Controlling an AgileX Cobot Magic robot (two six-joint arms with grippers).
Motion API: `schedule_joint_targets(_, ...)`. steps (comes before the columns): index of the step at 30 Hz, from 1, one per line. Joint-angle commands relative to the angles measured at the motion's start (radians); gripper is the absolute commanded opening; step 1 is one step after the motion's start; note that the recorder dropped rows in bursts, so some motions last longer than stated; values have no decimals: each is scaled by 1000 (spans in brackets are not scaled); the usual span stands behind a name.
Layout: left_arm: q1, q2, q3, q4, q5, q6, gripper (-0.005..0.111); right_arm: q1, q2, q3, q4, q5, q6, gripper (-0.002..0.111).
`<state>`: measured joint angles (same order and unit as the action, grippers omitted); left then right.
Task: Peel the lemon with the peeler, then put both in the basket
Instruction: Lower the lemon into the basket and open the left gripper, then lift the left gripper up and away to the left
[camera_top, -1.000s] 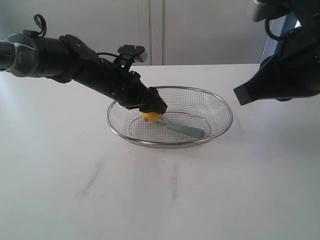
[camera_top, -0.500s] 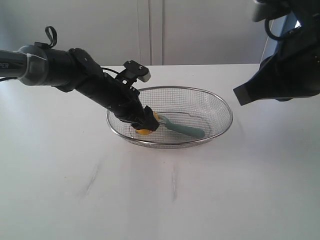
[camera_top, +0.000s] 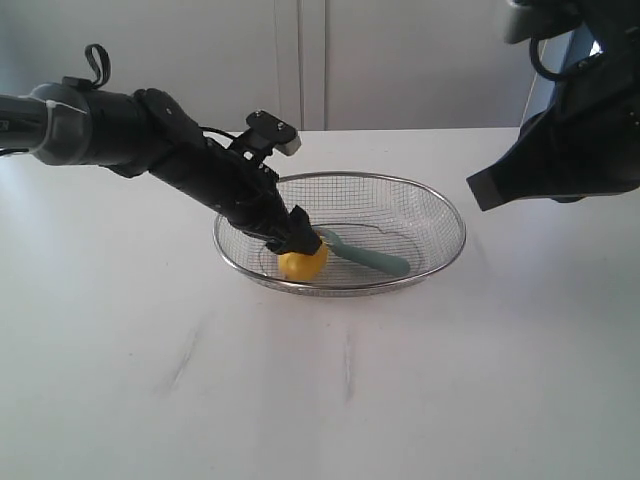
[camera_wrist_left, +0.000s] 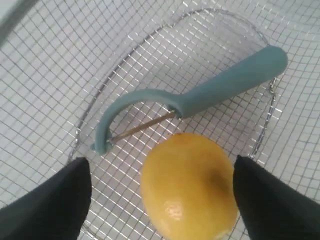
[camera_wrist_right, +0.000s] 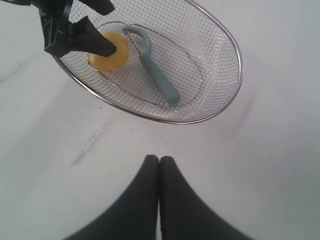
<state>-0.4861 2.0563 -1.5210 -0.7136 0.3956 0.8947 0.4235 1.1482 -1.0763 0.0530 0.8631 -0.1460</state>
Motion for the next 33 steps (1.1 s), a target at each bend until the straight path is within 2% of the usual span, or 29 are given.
schedule_joint_targets(1, -4, -83, -4, -17, -20, -4, 71, -5, -9, 3, 3, 3, -7, 0)
schedule_joint_targets(3, -4, -123, -4, -17, -26, -4, 59, -5, -9, 3, 3, 3, -7, 0)
schedule_joint_targets(5, -4, -166, -4, -17, -28, -4, 37, -5, -9, 3, 3, 3, -7, 0)
schedule_joint_targets(6, -4, -177, -4, -17, -27, -4, 21, -5, -9, 3, 3, 3, -7, 0)
schedule_joint_targets(8, -4, -186, -4, -17, -9, -4, 0, -5, -9, 3, 3, 3, -7, 0)
schedule_joint_targets(33, -4, -190, -4, -17, -13, -1, 0, -5, -9, 3, 3, 3, -7, 0)
